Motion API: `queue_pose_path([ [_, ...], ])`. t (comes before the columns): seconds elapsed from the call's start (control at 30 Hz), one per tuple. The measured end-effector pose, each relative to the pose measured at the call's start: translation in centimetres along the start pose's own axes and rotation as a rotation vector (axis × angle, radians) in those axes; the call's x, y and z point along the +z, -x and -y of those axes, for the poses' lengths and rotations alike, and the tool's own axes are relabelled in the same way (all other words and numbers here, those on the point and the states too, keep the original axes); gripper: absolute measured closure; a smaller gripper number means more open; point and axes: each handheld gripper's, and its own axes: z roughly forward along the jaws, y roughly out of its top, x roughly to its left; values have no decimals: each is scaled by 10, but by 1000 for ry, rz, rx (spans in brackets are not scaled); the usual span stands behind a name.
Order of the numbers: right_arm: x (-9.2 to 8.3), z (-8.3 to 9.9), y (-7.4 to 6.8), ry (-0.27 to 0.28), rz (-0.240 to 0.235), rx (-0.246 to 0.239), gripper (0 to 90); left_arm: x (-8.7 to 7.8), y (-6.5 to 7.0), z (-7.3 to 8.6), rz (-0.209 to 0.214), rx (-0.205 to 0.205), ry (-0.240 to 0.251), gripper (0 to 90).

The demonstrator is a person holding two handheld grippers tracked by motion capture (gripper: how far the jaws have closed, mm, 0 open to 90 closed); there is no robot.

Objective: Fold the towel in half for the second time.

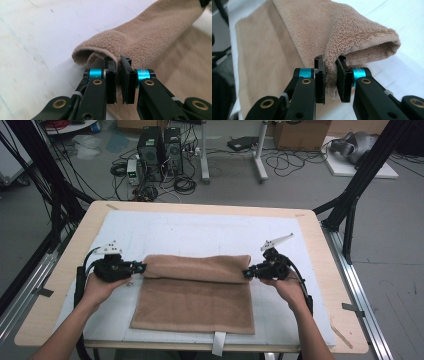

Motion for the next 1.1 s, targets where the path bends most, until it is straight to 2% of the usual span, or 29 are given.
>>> queue_pose_path([
  [0.13,11,22,-1,-18,-7,23,795,-4,8,24,-10,24,-45,824],
  [0.2,16,30,0,-2,-16,38,783,-4,10,32,-20,30,-74,818],
  [0.27,17,33,2,13,-15,49,726,-5,9,37,-33,40,-102,805],
  [0.3,16,34,3,18,-8,57,682,-6,8,37,-36,33,-99,765],
  [0.4,8,31,3,43,21,54,574,-12,6,34,-33,10,-67,662],
  [0.47,0,29,2,54,45,50,525,-14,4,27,-41,9,-59,609],
  [0.53,-6,25,3,68,68,54,467,-16,3,19,-40,0,-40,573],
  [0.67,-16,13,5,102,120,43,423,-16,0,0,-58,2,-7,543],
  [0.73,-17,5,7,107,156,27,411,-10,-3,-10,-78,10,-6,541],
  [0.8,-13,-3,11,102,164,20,411,-2,-6,-17,-95,9,-1,539],
  [0.87,-6,-9,15,87,165,15,404,9,-10,-24,-112,5,-15,533],
  [0.97,9,-15,22,67,152,25,389,27,-16,-30,-111,-30,-18,518],
  [1.03,20,-15,26,42,129,37,384,39,-21,-28,-113,-46,-64,488],
  [1.1,29,-14,30,5,110,57,383,50,-27,-23,-113,-78,-135,469],
])
